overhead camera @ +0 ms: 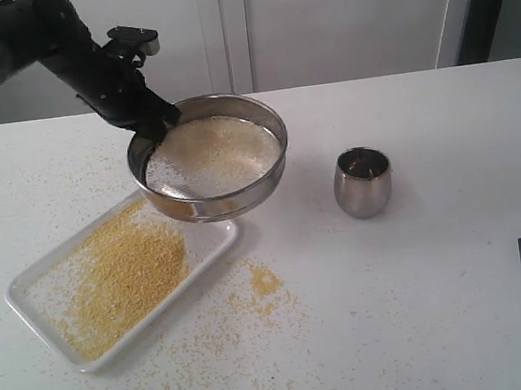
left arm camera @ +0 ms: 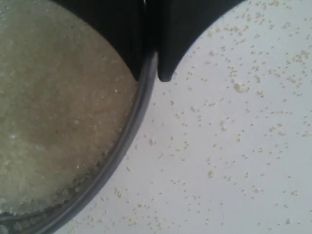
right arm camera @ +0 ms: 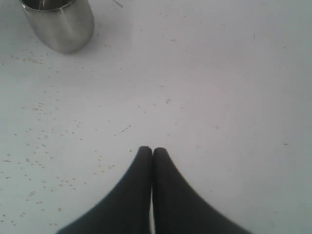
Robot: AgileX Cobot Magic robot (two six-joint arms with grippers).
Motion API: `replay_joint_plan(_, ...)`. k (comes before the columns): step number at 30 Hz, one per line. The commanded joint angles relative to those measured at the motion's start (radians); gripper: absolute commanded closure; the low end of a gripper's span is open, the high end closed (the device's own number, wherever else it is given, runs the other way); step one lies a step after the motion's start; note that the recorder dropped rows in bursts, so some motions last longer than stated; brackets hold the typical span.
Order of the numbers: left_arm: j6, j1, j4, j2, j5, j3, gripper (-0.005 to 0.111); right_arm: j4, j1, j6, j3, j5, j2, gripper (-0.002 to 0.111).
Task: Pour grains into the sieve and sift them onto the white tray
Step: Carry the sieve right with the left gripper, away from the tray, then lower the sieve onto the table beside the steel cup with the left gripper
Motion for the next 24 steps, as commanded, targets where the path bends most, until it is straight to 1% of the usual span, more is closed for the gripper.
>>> replay_joint_plan(1,0.037,-0.003,-0.136,-0.13,0.039,0.079,0.107,0.0,-0.002,0.005,0.003,-0.004,-0.002,0.108)
replay_joint_plan(4,0.082,-0.005,-0.178,-0.186,0.065,0.171,0.107,0.0,-0.002,0.005,0.003,-0.004,-0.002,0.108)
replay_joint_plan(10,0.106,-0.047,-0.204,-0.301,0.007,0.379,0.107,0.0,-0.002,0.005,0.003,-0.004,-0.002,0.108)
replay_joint_plan(13,0.116,-0.09,-0.204,-0.357,-0.019,0.472,0.107,0.0,-0.002,0.005,0.003,-0.004,-0.002,0.108)
replay_joint_plan(16,0.116,-0.142,-0.204,-0.398,-0.073,0.554,0.107,0.0,-0.002,0.005,0.003,-0.004,-0.002,0.108)
replay_joint_plan(20,0.113,-0.215,-0.204,-0.417,-0.125,0.621,0.107,-0.002,-0.002,0.005,0.003,-0.004,-0.002,0.108)
replay_joint_plan(24,0.111,-0.273,-0.202,-0.417,-0.173,0.677,0.107,-0.002,-0.002,0.005,0.003,-0.004,-0.002,0.108)
